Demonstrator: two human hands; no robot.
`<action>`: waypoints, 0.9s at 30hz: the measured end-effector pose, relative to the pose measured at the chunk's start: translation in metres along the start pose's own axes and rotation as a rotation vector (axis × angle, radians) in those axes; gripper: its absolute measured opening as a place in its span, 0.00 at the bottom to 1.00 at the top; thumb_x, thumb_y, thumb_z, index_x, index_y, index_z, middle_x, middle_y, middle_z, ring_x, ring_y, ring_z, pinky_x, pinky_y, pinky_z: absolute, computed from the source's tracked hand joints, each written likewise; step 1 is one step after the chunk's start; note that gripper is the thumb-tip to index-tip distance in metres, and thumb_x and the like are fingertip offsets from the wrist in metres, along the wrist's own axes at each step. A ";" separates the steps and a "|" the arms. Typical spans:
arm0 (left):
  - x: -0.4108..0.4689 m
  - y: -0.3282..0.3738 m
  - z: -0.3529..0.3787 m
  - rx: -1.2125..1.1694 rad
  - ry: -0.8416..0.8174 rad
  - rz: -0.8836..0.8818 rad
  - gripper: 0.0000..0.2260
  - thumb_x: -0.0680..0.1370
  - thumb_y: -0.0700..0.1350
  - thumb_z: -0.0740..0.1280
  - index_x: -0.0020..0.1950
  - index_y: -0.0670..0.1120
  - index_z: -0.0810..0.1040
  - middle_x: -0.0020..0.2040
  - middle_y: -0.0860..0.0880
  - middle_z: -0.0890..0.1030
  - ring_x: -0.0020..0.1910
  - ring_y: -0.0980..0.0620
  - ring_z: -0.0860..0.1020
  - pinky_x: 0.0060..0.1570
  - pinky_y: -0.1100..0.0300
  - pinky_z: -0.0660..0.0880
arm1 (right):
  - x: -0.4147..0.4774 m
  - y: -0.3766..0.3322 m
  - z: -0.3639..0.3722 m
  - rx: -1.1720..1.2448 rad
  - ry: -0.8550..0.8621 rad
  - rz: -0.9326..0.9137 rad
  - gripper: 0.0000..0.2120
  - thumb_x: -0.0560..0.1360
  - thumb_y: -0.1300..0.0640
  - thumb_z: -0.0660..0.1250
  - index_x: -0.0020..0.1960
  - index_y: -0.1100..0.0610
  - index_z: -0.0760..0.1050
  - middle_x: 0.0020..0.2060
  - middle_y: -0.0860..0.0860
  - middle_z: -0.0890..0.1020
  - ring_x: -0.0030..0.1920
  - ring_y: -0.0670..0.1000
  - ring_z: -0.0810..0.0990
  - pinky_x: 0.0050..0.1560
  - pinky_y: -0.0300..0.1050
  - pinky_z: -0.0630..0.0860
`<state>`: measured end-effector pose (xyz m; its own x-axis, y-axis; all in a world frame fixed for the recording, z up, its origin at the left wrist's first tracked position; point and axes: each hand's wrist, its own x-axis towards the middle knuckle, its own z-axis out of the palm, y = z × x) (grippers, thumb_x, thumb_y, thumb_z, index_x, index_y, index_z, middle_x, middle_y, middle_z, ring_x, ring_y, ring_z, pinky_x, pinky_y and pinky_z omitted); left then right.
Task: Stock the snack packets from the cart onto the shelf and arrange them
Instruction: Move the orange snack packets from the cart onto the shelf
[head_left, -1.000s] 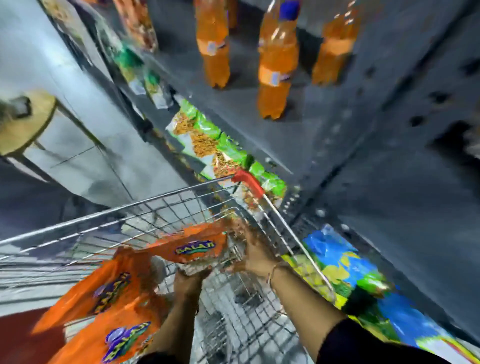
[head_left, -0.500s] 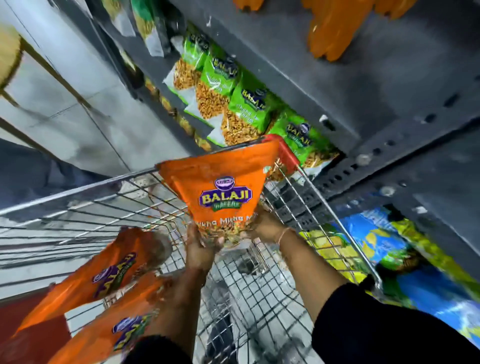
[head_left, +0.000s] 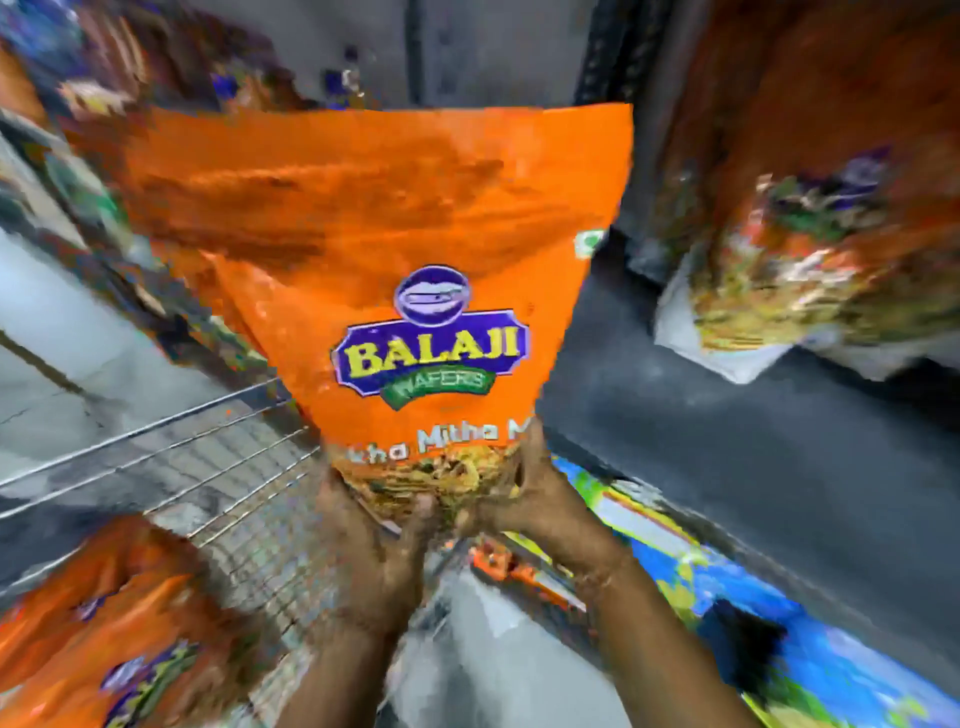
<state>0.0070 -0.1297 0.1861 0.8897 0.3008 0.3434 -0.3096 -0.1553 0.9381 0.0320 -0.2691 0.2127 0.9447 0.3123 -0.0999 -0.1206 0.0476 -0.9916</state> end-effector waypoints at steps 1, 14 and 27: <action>-0.002 0.011 0.017 -0.042 -0.065 0.042 0.28 0.69 0.66 0.61 0.64 0.62 0.54 0.64 0.79 0.62 0.60 0.79 0.63 0.57 0.82 0.61 | -0.018 -0.009 -0.017 -0.023 0.047 -0.032 0.37 0.59 0.73 0.71 0.60 0.48 0.61 0.52 0.40 0.82 0.50 0.37 0.80 0.47 0.32 0.76; -0.037 0.070 0.295 -0.209 -0.891 -0.148 0.48 0.46 0.68 0.74 0.63 0.59 0.64 0.54 0.54 0.77 0.52 0.61 0.76 0.53 0.63 0.73 | -0.167 -0.031 -0.253 -0.169 0.851 -0.200 0.51 0.41 0.48 0.81 0.59 0.51 0.61 0.55 0.48 0.75 0.50 0.36 0.78 0.49 0.32 0.76; -0.037 0.057 0.428 -0.195 -0.916 -0.097 0.38 0.59 0.53 0.77 0.66 0.54 0.65 0.59 0.54 0.75 0.60 0.55 0.72 0.56 0.65 0.66 | -0.166 -0.023 -0.378 -0.252 0.903 -0.169 0.42 0.58 0.59 0.76 0.66 0.48 0.58 0.57 0.41 0.76 0.55 0.37 0.76 0.55 0.35 0.76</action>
<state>0.0997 -0.5526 0.2078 0.8064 -0.5658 0.1719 -0.1974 0.0165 0.9802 -0.0072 -0.6807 0.2209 0.8349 -0.5360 0.1251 0.0093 -0.2135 -0.9769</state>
